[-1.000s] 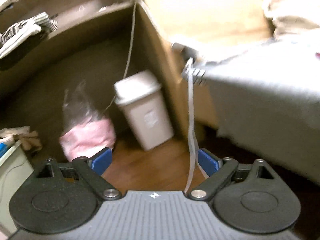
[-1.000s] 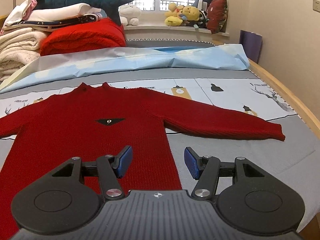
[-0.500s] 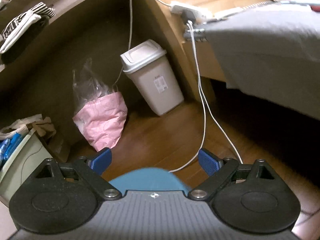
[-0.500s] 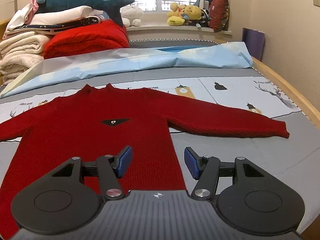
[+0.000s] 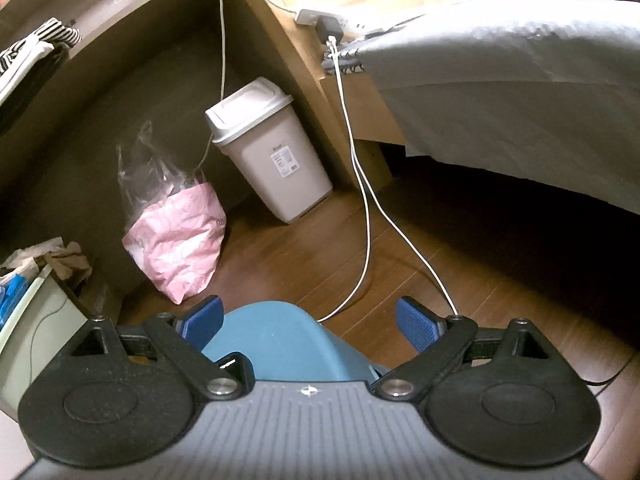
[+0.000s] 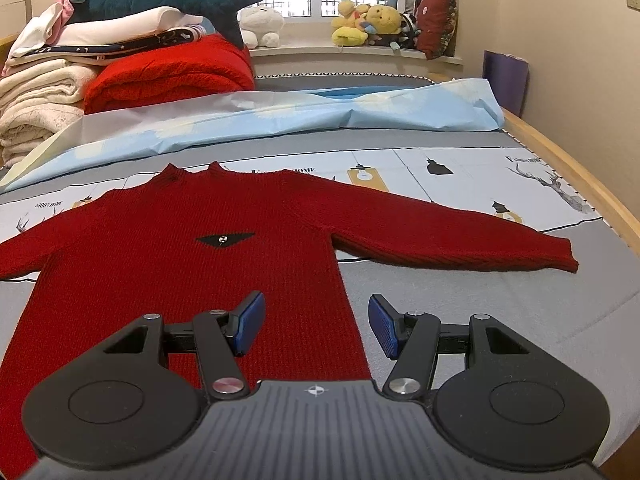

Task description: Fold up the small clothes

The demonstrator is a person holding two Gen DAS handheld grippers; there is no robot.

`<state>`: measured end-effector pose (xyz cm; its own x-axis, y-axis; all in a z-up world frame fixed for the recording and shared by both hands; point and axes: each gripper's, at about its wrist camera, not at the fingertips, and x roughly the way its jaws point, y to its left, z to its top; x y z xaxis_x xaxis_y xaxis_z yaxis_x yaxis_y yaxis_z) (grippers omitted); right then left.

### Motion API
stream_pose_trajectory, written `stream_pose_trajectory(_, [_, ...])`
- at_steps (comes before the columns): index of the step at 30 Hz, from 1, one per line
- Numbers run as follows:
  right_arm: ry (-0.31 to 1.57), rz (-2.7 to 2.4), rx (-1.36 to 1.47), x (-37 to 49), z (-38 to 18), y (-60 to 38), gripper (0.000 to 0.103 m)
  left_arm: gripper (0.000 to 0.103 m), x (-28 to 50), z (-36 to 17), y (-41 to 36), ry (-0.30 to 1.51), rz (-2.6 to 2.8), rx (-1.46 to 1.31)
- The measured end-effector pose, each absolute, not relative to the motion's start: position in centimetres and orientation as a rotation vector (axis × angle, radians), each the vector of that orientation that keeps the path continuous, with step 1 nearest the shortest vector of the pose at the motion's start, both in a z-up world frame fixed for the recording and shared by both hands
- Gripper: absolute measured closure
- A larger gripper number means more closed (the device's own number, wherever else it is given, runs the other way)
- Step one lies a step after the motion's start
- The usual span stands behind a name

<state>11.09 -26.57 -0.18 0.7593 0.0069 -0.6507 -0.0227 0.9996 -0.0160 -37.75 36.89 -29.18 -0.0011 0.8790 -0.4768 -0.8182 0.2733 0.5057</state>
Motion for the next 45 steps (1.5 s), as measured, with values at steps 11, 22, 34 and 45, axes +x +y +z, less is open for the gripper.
stream_pose_trajectory(11, [0.711, 0.015, -0.022, 11.0, -0.2, -26.6, 0.044, 0.007, -37.7, -29.2, 37.4, 0.832, 1.331, 0.085])
stream_pose_trajectory(22, [0.713, 0.012, -0.027, 10.8, -0.2, -26.7, 0.044, 0.007, -37.5, -27.8, 39.2, 0.771, 1.35, 0.101])
stream_pose_trajectory(34, [0.716, 0.006, -0.045, 10.5, 0.0, -27.0, 0.044, 0.006, -39.2, -27.4, 47.1, 0.75, 1.452, 0.071])
stream_pose_trajectory(45, [0.701, 0.01, -0.035, 10.1, 0.2, -27.0, 0.043, 0.006, -31.5, -17.9, 43.6, 0.462, 1.312, -0.115])
